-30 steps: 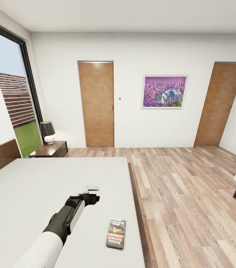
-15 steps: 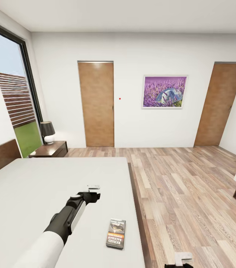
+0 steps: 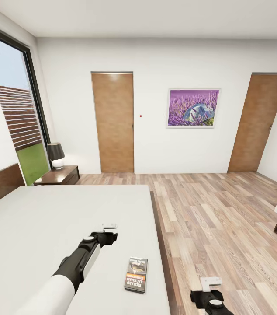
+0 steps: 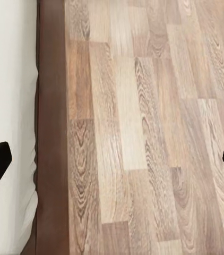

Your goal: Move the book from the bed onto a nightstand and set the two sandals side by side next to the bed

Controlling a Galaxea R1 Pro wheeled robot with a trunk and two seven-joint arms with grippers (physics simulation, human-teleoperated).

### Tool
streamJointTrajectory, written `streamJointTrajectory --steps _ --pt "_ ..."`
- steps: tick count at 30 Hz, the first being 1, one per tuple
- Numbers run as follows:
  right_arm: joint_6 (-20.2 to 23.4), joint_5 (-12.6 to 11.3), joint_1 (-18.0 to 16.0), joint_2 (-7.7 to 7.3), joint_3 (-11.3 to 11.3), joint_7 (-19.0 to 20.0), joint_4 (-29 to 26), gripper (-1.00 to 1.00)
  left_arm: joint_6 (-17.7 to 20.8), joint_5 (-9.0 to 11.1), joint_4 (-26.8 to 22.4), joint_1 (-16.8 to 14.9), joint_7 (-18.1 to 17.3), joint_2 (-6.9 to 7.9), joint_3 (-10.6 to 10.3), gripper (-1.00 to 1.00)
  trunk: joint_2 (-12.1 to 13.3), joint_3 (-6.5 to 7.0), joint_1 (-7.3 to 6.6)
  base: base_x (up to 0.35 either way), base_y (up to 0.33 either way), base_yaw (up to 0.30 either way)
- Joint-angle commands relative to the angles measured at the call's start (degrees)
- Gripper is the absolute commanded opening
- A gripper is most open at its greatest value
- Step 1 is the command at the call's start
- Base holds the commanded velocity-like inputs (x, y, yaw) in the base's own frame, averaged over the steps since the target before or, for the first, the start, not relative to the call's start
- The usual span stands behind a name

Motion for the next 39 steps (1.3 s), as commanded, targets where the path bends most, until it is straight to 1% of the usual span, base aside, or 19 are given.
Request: streamJointTrajectory --steps 1,10,13,15,16,17,18,20,22,26,31,32,33,35,39 --pt "0.29 -0.53 -0.14 -0.09 0.49 -0.30 -0.11 1.00 0.18 0.32 0.03 0.01 0.26 0.00 -0.20 1.00 -0.04 -0.03 0.02 0.000 0.000 0.000" --pt "0.70 -0.50 -1.64 -0.22 0.52 0.00 -0.20 1.00 -0.05 0.29 0.48 0.05 0.01 0.09 -0.23 1.00 -0.04 -0.03 0.02 0.000 0.000 0.000" --pt "0.78 -0.41 -2.48 -0.23 0.55 1.15 -0.22 1.00 -0.04 0.30 0.52 0.06 -0.07 0.16 -0.23 1.00 -0.04 -0.03 0.02 0.000 0.000 0.000" --pt "0.81 -0.30 -2.95 -0.25 0.56 3.14 -0.21 1.00 -0.04 0.30 0.53 0.06 -0.10 0.19 -0.23 1.00 -0.04 -0.03 0.02 0.000 0.000 0.000" --pt "0.84 -0.24 -3.40 -0.28 0.57 6.21 -0.17 1.00 -0.04 0.28 0.55 0.06 -0.12 0.20 -0.23 1.00 -0.04 -0.03 0.02 0.000 0.000 0.000" --pt "0.84 -0.24 -3.40 -0.28 0.57 6.21 -0.17 1.00 -0.04 0.28 0.55 0.06 -0.12 0.20 -0.23 1.00 -0.04 -0.03 0.02 0.000 0.000 0.000" --pt "0.85 -0.18 -3.69 -0.40 0.57 9.70 -0.13 1.00 -0.04 0.26 0.58 0.06 -0.13 0.21 -0.23 1.00 -0.04 -0.03 0.02 0.000 0.000 0.000" --pt "0.79 -0.15 -3.88 -0.71 0.57 12.74 -0.10 1.00 -0.07 0.24 0.60 0.06 -0.12 0.22 -0.23 1.00 -0.04 -0.03 0.02 0.000 0.000 0.000" --pt "0.76 -0.20 -4.01 -1.29 0.57 14.82 -0.09 1.00 -0.13 0.23 0.62 0.06 -0.10 0.19 -0.23 1.00 -0.04 -0.03 0.02 0.000 0.000 0.000" --pt "0.73 -0.33 -4.45 -2.30 0.52 17.15 -0.76 1.00 -0.19 0.20 0.63 0.06 -0.07 0.16 -0.23 1.00 -0.04 -0.03 0.02 0.000 0.000 0.000" --pt "1.70 -0.30 -5.03 -2.54 0.54 17.95 -4.86 1.00 -0.21 0.21 0.64 0.06 -0.07 0.15 -0.23 1.00 -0.04 -0.03 0.02 0.000 0.000 0.000" --pt "1.70 -0.30 -5.03 -2.54 0.54 17.95 -4.86 1.00 -0.21 0.21 0.64 0.06 -0.07 0.15 -0.23 1.00 -0.04 -0.03 0.02 0.000 0.000 0.000" --pt "3.08 -0.34 -5.17 -2.68 0.52 18.09 -6.69 1.00 -0.24 0.21 0.64 0.06 -0.06 0.15 -0.23 1.00 -0.04 -0.03 0.02 0.000 0.000 0.000" --pt "4.64 -0.38 -5.38 -2.80 0.49 18.19 -8.28 1.00 -0.27 0.24 0.64 0.04 -0.06 0.13 -0.23 1.00 -0.04 -0.03 0.02 0.000 0.000 0.000" --pt "6.70 -0.41 -5.76 -3.37 0.44 18.29 -10.69 1.00 -0.67 0.27 0.64 0.05 -0.06 0.08 -0.23 1.00 -0.04 -0.03 0.02 0.000 0.000 0.000"
